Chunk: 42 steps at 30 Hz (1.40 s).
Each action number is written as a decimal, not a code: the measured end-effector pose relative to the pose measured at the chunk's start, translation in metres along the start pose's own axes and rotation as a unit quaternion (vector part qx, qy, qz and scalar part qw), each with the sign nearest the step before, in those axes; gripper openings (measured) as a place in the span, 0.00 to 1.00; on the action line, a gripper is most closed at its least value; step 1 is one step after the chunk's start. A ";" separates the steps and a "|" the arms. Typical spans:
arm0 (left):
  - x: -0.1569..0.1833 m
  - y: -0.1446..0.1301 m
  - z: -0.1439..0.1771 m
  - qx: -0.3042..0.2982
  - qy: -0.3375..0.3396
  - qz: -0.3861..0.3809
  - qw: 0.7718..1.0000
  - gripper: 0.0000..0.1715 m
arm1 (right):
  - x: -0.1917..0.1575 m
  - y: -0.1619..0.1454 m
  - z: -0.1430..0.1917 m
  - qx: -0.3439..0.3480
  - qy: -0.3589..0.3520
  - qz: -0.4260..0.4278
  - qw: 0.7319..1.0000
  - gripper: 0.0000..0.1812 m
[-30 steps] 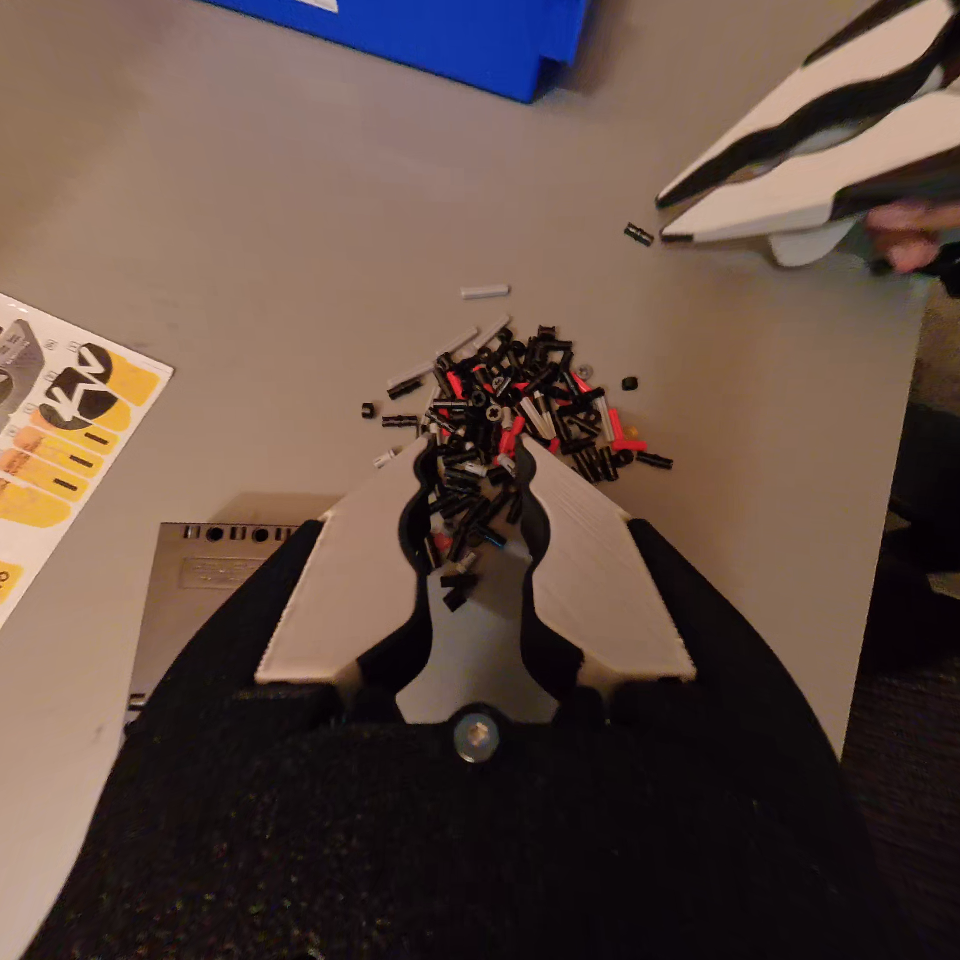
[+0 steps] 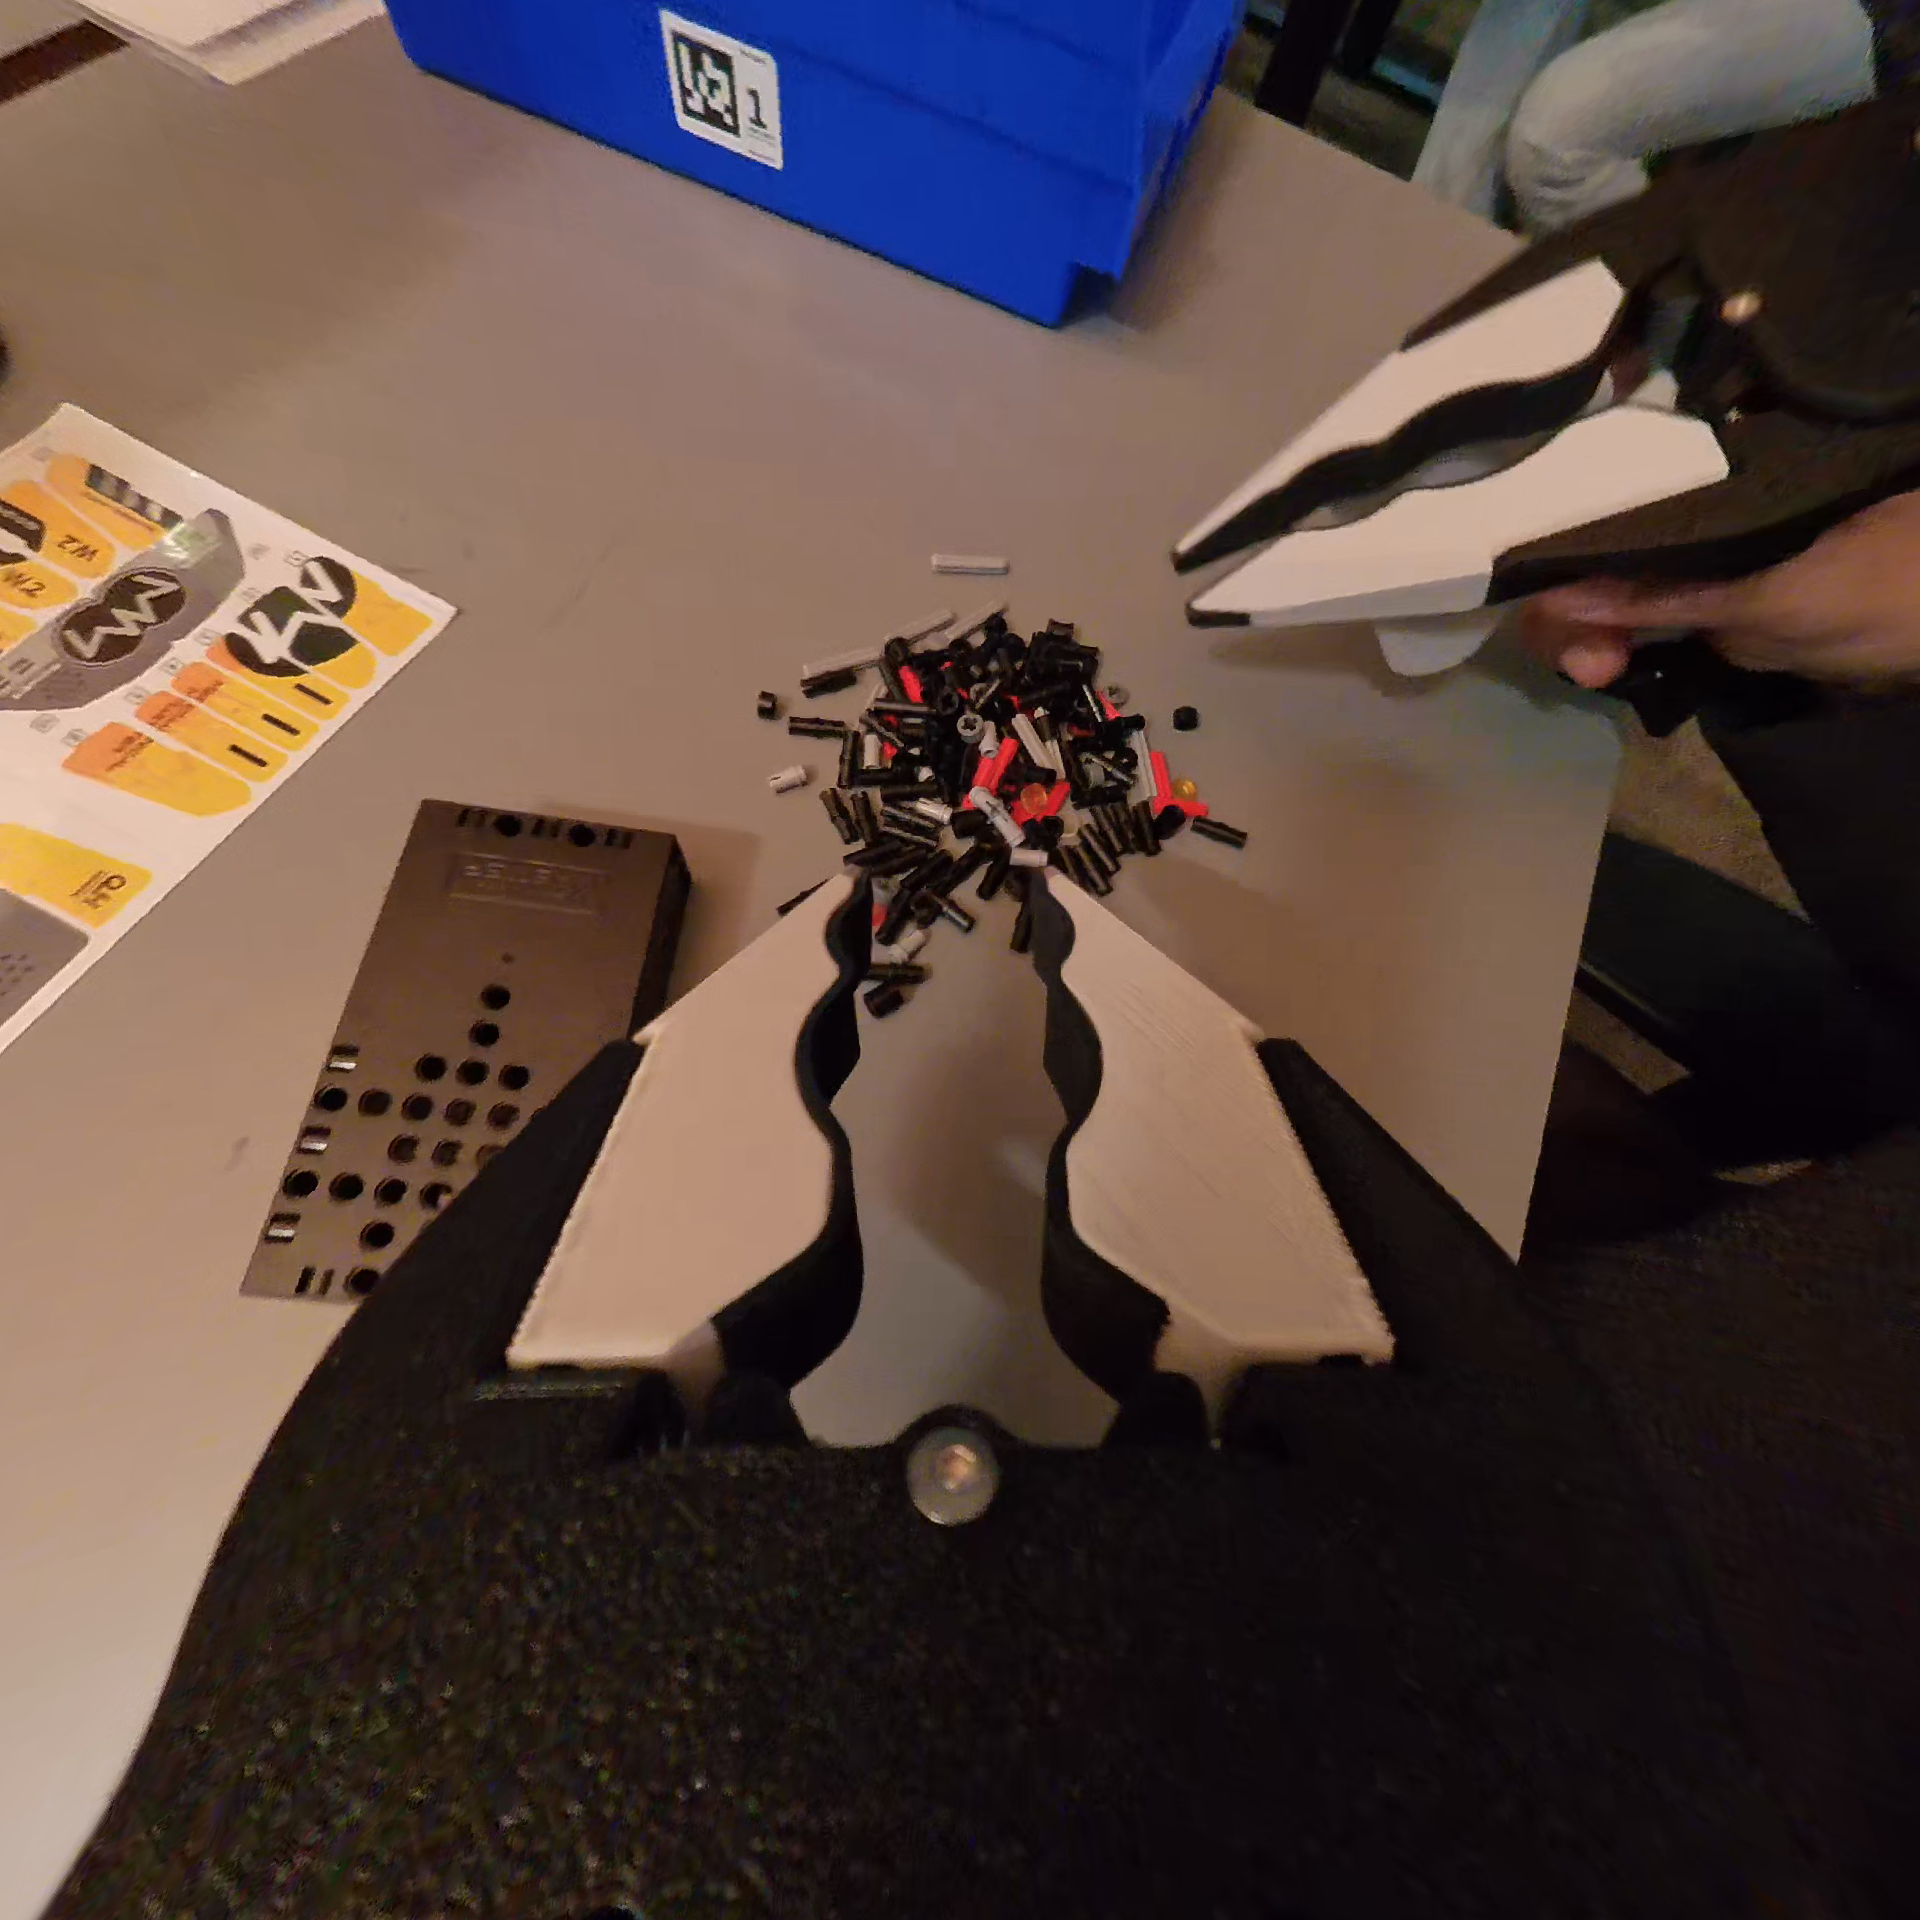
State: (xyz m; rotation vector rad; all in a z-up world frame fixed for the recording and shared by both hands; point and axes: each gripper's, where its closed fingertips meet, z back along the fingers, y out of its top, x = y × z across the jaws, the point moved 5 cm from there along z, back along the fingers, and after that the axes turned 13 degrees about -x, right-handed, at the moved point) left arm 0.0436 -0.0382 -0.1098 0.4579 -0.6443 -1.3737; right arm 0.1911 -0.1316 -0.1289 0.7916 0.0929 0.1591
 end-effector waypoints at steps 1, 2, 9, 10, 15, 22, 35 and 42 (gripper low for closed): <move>-0.002 -0.001 0.004 0.007 -0.002 0.004 1.000 0.17 | -0.002 -0.006 0.001 -0.011 0.000 -0.005 1.000 0.07; -0.004 -0.003 0.007 0.013 -0.003 0.009 1.000 0.17 | -0.005 -0.012 0.002 -0.024 0.000 -0.009 1.000 0.07; -0.016 -0.020 0.027 0.039 -0.005 0.031 0.999 0.17 | -0.041 -0.031 -0.011 -0.085 -0.003 0.001 0.996 0.08; -0.017 -0.023 0.030 0.042 -0.005 0.030 0.999 0.17 | -0.043 -0.030 -0.011 -0.088 -0.001 -0.001 0.996 0.08; -0.021 -0.034 0.045 0.057 0.004 0.028 0.998 0.17 | -0.049 -0.028 -0.011 -0.115 -0.009 -0.014 0.993 0.08; -0.043 -0.051 0.075 0.081 0.043 0.042 0.995 0.17 | -0.049 -0.032 -0.014 -0.149 -0.042 -0.025 0.988 0.03; -0.062 -0.094 0.125 0.154 0.042 0.100 0.982 0.18 | -0.030 0.014 -0.027 -0.105 -0.073 -0.014 0.992 0.10; -0.067 -0.118 0.142 0.184 0.055 0.113 0.975 0.18 | -0.009 0.002 0.000 -0.115 -0.112 -0.046 0.986 0.10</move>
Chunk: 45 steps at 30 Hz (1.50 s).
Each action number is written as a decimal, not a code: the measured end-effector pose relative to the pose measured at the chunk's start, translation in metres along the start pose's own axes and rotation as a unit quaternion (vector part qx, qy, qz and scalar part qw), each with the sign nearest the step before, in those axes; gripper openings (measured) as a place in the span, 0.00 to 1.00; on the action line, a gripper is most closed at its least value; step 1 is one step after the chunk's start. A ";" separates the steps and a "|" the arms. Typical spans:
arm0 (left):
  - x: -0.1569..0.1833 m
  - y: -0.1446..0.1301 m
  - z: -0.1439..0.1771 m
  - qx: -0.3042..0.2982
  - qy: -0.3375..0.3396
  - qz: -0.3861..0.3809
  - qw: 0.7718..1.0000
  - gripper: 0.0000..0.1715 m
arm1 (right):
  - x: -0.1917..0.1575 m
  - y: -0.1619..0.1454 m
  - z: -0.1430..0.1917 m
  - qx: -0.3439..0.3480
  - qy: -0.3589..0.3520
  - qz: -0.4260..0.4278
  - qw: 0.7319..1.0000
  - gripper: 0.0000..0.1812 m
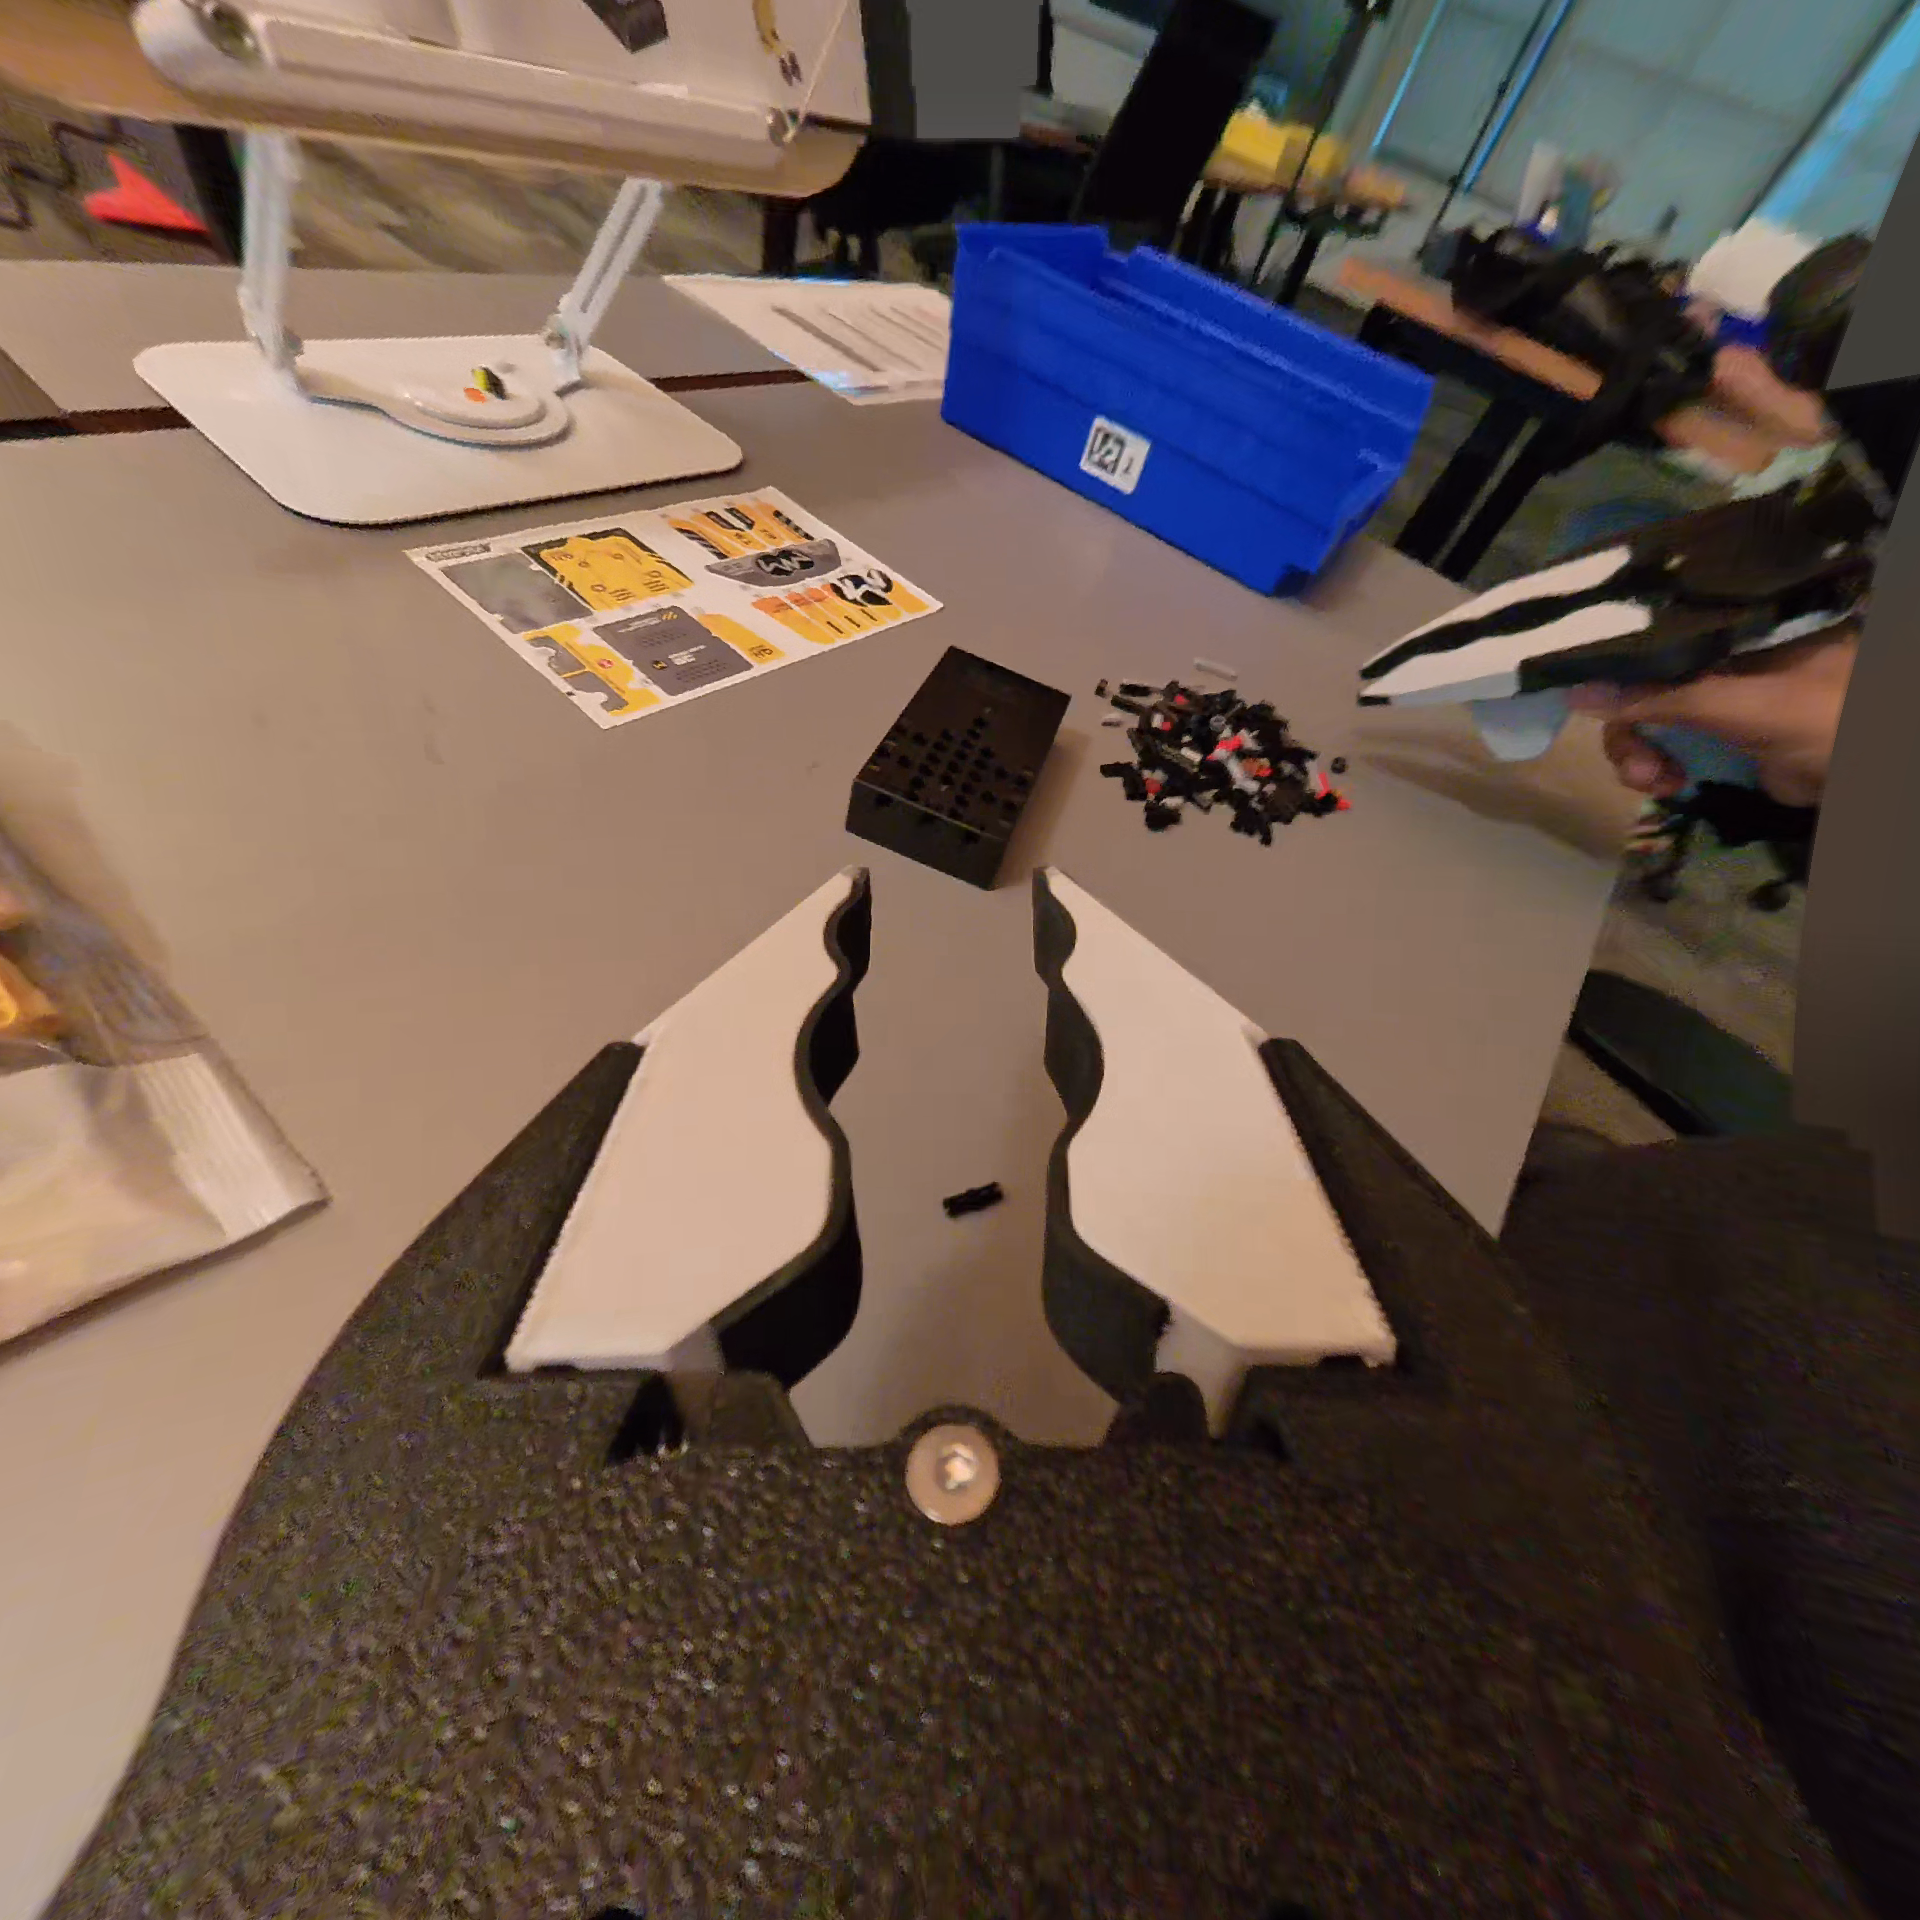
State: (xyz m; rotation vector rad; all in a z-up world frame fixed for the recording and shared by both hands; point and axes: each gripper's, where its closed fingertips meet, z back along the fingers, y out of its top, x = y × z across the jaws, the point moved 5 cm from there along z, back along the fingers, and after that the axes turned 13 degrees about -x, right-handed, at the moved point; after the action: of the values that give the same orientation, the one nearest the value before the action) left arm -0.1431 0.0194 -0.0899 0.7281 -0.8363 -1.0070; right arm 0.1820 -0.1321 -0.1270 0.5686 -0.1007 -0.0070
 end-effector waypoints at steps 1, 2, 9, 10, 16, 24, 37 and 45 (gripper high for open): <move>0.000 -0.001 0.002 0.007 -0.015 0.013 1.000 0.18 | 0.003 -0.004 0.001 -0.007 0.000 -0.008 1.000 0.10; -0.001 -0.001 0.003 0.011 -0.031 0.025 0.999 0.18 | 0.005 -0.008 0.000 -0.012 0.004 -0.014 1.000 0.10; -0.005 -0.002 0.007 0.018 -0.050 0.047 0.998 0.18 | -0.006 -0.019 -0.014 -0.034 0.034 -0.022 0.999 0.10; -0.005 -0.002 0.007 0.018 -0.050 0.045 0.998 0.18 | -0.007 -0.019 -0.016 -0.038 0.035 -0.021 0.998 0.09; -0.005 -0.002 0.006 0.018 -0.047 0.046 0.998 0.18 | -0.004 -0.018 -0.018 -0.032 0.035 -0.019 0.999 0.02; -0.001 -0.003 -0.002 0.011 -0.056 0.047 0.997 0.18 | -0.024 0.015 -0.016 0.031 0.084 -0.003 0.996 0.02; -0.005 -0.005 -0.003 0.013 -0.059 0.050 0.997 0.18 | 0.004 0.022 -0.018 0.045 0.041 -0.021 0.998 0.07; -0.004 -0.003 0.000 0.018 -0.055 0.047 0.997 0.18 | 0.036 0.028 -0.055 0.021 0.044 -0.047 0.998 0.07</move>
State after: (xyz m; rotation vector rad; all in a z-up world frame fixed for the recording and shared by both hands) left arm -0.1451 0.0219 -0.0932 0.6615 -0.9768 -0.9552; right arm 0.2228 -0.0803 -0.1546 0.6148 0.0114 -0.0705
